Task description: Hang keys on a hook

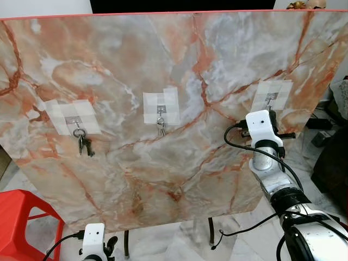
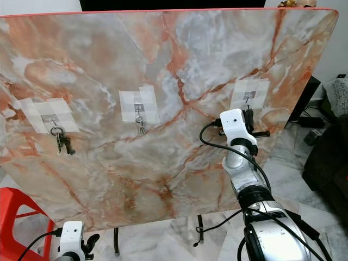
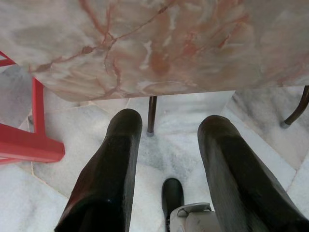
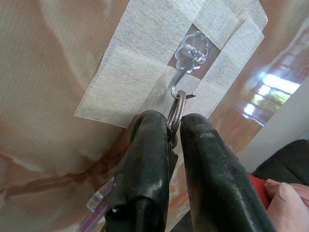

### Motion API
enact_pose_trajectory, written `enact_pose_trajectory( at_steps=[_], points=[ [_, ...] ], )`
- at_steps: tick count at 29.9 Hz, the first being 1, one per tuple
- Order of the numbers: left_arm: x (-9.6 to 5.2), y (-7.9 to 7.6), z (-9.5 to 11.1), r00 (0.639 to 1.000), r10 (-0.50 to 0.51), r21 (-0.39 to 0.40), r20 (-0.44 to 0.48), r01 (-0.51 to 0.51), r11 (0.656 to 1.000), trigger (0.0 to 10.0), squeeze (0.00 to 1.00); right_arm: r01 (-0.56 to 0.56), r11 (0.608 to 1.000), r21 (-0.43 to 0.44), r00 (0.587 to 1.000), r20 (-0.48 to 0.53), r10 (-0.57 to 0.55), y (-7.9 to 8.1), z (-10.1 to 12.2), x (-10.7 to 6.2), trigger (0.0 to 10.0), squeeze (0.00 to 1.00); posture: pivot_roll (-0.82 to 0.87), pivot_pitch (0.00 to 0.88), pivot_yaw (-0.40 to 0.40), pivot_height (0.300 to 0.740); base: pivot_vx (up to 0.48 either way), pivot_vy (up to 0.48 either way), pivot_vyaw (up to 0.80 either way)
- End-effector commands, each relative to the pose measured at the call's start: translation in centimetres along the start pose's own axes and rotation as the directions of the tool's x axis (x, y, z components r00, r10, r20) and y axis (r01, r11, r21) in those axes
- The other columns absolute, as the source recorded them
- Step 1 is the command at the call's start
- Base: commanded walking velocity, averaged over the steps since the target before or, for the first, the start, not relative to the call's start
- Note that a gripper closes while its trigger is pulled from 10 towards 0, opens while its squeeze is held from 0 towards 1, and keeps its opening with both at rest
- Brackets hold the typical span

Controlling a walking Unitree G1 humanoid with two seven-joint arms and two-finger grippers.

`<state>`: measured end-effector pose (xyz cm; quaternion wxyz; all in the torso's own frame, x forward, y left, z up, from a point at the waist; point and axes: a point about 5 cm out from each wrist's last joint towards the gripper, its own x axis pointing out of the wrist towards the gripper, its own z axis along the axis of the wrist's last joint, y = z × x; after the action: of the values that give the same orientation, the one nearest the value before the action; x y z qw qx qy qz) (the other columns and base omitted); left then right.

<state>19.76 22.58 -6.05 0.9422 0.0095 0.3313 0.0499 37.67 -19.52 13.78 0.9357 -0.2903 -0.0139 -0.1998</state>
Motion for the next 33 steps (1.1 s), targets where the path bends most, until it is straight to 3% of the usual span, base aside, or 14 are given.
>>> enact_pose_trajectory(
  at_steps=[1, 5, 15, 16, 17, 18, 22, 24, 25, 27, 29, 30, 33],
  points=[
    [0.0, -0.1, 0.1, 1.0, 0.003, -0.005, 0.007, -0.003, 1.0, 10.0, 0.0, 0.02, 0.999, 0.03, 1.0, 0.024, -0.02, -0.2, 0.8, 0.2, 10.0, 0.8, 0.09, 0.0, -0.052, 0.74, 0.0, 0.0, 0.0],
    [0.1, -0.2, 0.2, 1.0, -0.001, -0.004, 0.01, 0.001, 1.0, 10.0, 0.0, 0.023, 0.999, 0.039, 0.999, 0.031, -0.024, -0.2, 0.9, 0.2, 10.0, 0.76, 0.1, 0.0, -0.053, 0.74, 0.0, 0.0, 0.0],
    [0.1, -0.2, 0.1, 1.0, -0.001, -0.004, 0.006, 0.001, 1.0, 10.0, 0.0, -0.004, 0.984, 0.177, 0.998, 0.061, -0.007, 0.6, 1.3, -0.6, 10.0, 0.77, 0.09, 0.0, -0.054, 0.74, 0.0, 0.0, 0.0],
    [0.1, -0.2, 0.1, 1.0, -0.001, -0.004, 0.006, 0.001, 1.0, 10.0, 0.0, -0.003, 0.982, 0.188, 0.998, 0.069, -0.01, 0.6, 1.3, -0.7, 10.0, 0.66, 0.09, 0.0, -0.054, 0.74, 0.0, 0.0, 0.0],
    [0.1, -0.2, 0.1, 1.0, -0.001, -0.005, 0.006, 0.001, 1.0, 10.0, 0.0, -0.003, 0.982, 0.19, 0.997, 0.074, -0.011, 0.7, 1.4, -0.8, 10.0, 0.66, 0.09, 0.0, -0.054, 0.74, 0.0, 0.0, 0.0],
    [0.0, -0.2, 0.0, 1.0, -0.002, -0.005, 0.004, 0.002, 1.0, 10.0, 0.0, -0.006, 0.98, 0.2, 0.997, 0.073, -0.009, 0.9, 1.2, -1.1, 10.0, 0.04, 0.09, 0.0, -0.054, 0.74, 0.0, 0.0, 0.0],
    [0.0, -0.3, -0.1, 1.0, -0.003, -0.006, 0.001, 0.003, 1.0, 10.0, 0.0, -0.022, 0.973, 0.228, 0.998, 0.056, 0.009, 1.3, 0.6, -2.0, 10.0, 0.0, 0.09, 0.0, -0.058, 0.74, 0.0, 0.0, 0.0],
    [0.0, -0.3, -0.1, 1.0, -0.001, -0.007, 0.0, 0.001, 1.0, 10.0, 0.0, -0.057, 0.939, 0.339, 0.996, -0.046, 0.077, 2.2, -1.5, -3.5, 10.0, 0.0, 0.09, 0.0, -0.059, 0.74, 0.0, 0.0, 0.0],
    [0.0, -0.2, -0.1, 1.0, -0.001, -0.005, -0.002, 0.001, 1.0, 10.0, 0.0, -0.077, 0.892, 0.446, 0.979, -0.134, 0.151, 3.2, -3.0, -4.7, 10.0, 0.0, 0.09, 0.0, -0.059, 0.74, 0.0, 0.0, 0.0],
    [0.0, -0.2, -0.1, 1.0, 0.0, -0.005, -0.003, 0.0, 1.0, 10.0, 0.0, -0.076, 0.845, 0.529, 0.945, -0.233, 0.231, 4.3, -4.8, -6.0, 10.0, 0.0, 0.08, 0.0, -0.058, 0.74, 0.0, 0.0, 0.0],
    [0.0, -0.3, -0.1, 1.0, 0.002, -0.002, -0.005, -0.002, 1.0, 10.0, 0.0, -0.087, 0.838, 0.538, 0.886, -0.343, 0.312, 5.3, -7.6, -8.0, 10.0, 0.0, 0.08, 0.0, -0.06, 0.74, 0.0, 0.0, 0.0],
    [0.0, -0.2, 0.0, 1.0, 0.005, -0.001, -0.006, -0.005, 1.0, 10.0, 0.0, -0.111, 0.847, 0.52, 0.827, -0.424, 0.369, 5.7, -9.9, -9.8, 10.0, 0.0, 0.08, 0.0, -0.056, 0.74, 0.0, 0.0, 0.0],
    [0.0, 0.0, 0.0, 1.0, 0.007, 0.0, -0.008, -0.007, 1.0, 10.0, 0.0, -0.117, 0.827, 0.549, 0.748, -0.499, 0.437, 6.2, -12.1, -11.7, 10.0, 0.0, 0.07, 0.0, -0.055, 0.74, 0.0, 0.0, 0.0]
  ],
)
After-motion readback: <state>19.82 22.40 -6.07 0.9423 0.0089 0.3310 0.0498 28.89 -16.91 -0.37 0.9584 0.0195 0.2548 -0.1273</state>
